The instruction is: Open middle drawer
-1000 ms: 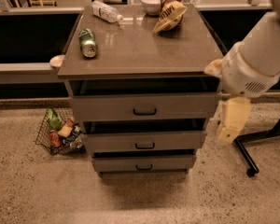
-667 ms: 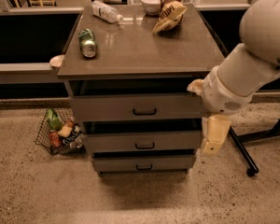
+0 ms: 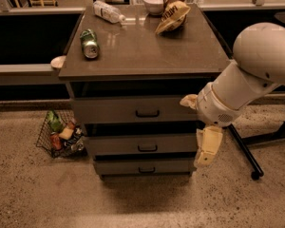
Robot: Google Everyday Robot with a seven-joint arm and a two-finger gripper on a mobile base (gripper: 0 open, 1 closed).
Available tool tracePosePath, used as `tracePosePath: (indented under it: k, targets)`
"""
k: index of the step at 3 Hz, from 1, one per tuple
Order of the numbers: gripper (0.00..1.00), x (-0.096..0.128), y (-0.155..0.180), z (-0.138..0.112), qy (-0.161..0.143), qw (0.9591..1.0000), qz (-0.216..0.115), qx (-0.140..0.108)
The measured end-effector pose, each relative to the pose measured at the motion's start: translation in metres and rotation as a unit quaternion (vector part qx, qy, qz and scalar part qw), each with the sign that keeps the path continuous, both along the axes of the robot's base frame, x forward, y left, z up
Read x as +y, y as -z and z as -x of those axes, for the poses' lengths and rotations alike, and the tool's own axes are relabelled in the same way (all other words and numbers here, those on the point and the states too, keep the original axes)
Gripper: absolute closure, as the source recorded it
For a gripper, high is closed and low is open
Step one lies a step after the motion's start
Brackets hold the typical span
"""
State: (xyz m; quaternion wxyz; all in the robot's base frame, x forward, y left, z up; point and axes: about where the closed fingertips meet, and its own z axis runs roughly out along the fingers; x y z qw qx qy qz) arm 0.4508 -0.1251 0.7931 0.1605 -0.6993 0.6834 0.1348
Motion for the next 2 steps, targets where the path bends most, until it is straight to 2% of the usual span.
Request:
tracePosePath:
  k: [1,2]
  targets:
    - [0.0,-0.012,0.023,-0.004,-0.011,0.9999,-0.007,-0.009]
    - [0.0,-0.034,0.072,-0.011,-0.021,0.9996,-0.007,-0.018]
